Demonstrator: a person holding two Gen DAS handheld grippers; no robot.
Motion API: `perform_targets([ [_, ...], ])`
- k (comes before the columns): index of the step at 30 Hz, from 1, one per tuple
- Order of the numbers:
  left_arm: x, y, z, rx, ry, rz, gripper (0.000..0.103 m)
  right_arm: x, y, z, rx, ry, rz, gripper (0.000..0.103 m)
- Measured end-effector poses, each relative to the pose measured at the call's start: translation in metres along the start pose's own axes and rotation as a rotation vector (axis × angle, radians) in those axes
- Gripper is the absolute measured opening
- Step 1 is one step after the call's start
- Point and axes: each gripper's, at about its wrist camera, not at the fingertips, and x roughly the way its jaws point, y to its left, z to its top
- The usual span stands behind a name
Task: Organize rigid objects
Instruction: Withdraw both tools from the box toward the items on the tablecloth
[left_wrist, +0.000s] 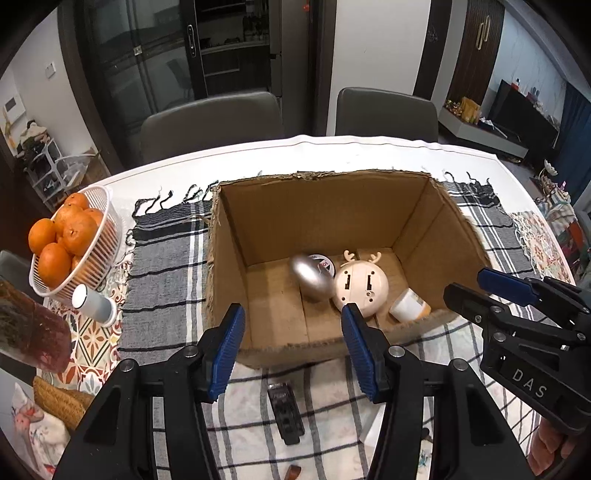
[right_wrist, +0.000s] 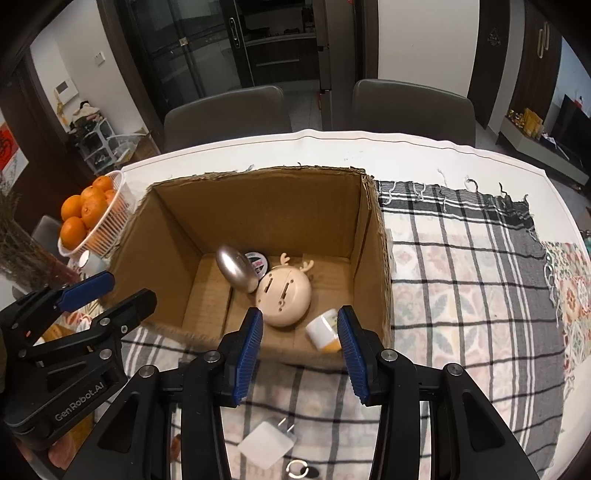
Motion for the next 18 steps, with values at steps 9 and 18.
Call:
perform_targets([
  [9, -0.039, -0.002, -0.019, 0.008, -0.058, -0.010, 0.054, -0.041, 0.008, -0.022, 0.002, -0.056, -0.005, 0.043],
  [18, -0.064, -0.001, -0.051, 0.024, -0.067, -0.018, 0.054, -0.064, 0.016, -0.049, -0.011, -0.050, -0.016, 0.043],
])
